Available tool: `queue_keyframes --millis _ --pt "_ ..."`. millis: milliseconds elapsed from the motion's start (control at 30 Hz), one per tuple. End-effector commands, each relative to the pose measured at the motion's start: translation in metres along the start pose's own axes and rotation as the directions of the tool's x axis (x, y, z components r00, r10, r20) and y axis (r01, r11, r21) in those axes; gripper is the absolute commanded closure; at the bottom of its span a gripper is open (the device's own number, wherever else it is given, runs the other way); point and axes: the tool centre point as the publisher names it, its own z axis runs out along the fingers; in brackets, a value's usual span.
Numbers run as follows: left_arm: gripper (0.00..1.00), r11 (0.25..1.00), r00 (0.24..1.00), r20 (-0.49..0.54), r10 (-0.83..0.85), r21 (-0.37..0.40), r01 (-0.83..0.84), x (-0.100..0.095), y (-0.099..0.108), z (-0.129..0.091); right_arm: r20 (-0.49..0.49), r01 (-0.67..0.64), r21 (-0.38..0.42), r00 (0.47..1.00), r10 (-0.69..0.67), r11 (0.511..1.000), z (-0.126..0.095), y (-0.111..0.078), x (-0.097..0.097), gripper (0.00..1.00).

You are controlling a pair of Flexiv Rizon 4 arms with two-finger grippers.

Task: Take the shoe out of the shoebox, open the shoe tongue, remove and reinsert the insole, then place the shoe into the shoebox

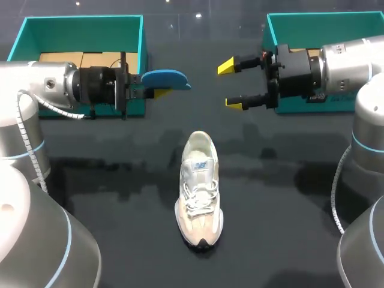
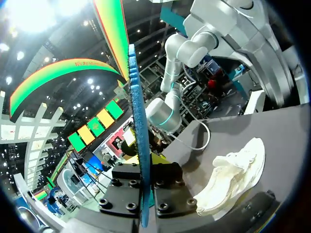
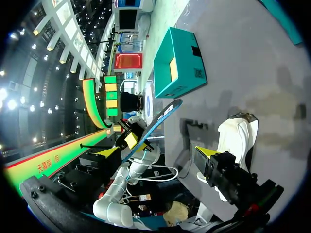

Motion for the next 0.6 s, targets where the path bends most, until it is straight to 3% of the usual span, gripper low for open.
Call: queue_keyframes --millis 33,67,600 --pt "1.0 0.966 0.96 -0.142 0.241 -0.062 -0.252 -0.0106 0.0013 -0.0091 0.004 -0.001 -0.002 1.0 0.001 1.0 0.0016 -0.0006 0.0001 0.0" --pt "1.0 0.941 0.937 -0.17 0.306 -0.097 -0.325 -0.0132 -0.0009 -0.0119 0.004 -0.001 -0.002 1.0 0.001 1.0 0.0016 -0.0006 0.0001 0.0" --pt "1.0 0.941 0.937 -0.17 0.306 -0.097 -0.325 -0.0132 -0.0009 -0.0119 0.004 -0.001 -0.002 1.0 0.001 1.0 0.0016 -0.0006 0.0001 0.0"
